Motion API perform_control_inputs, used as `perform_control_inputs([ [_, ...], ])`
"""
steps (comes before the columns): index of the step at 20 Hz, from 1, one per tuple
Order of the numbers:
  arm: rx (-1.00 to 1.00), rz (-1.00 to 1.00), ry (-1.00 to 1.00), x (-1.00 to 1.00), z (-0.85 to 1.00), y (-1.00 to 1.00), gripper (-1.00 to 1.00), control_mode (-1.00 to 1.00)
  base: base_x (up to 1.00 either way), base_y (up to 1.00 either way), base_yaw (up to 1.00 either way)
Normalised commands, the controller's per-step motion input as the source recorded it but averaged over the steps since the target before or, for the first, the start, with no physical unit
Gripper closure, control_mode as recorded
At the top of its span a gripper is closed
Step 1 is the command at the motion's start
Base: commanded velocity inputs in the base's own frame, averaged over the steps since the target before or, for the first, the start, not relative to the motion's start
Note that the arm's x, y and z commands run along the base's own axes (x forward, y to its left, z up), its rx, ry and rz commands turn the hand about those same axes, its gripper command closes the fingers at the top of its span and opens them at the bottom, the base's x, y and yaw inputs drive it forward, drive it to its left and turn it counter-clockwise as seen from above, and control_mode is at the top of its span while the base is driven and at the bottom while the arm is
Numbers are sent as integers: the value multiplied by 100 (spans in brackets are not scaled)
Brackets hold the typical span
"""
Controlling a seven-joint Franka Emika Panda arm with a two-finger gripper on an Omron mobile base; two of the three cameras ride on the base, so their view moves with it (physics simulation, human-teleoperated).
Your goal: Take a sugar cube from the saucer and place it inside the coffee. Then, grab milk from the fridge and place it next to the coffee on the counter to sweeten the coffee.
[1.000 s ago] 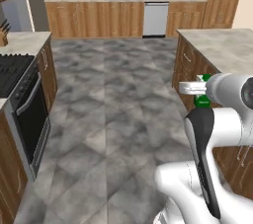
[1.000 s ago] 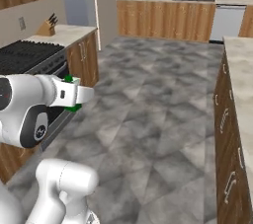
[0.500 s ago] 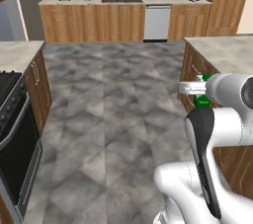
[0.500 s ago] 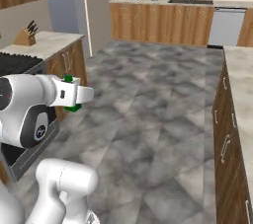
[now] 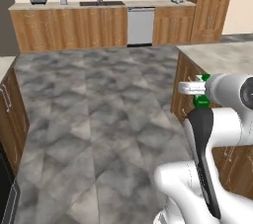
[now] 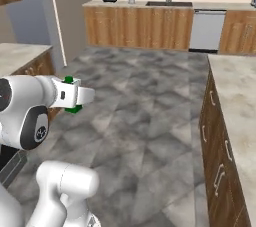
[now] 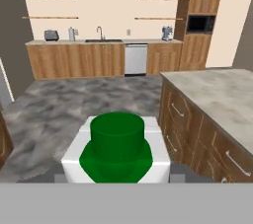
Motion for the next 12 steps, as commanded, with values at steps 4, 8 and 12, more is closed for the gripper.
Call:
perform_control_inputs([
  [4, 0, 0, 0, 0, 0, 0, 100, 100, 100, 27, -23],
  [8, 0, 0, 0, 0, 0, 0, 100, 100, 100, 30, -21],
  [12, 0, 0, 0, 0, 0, 0, 100, 100, 100, 38, -16],
])
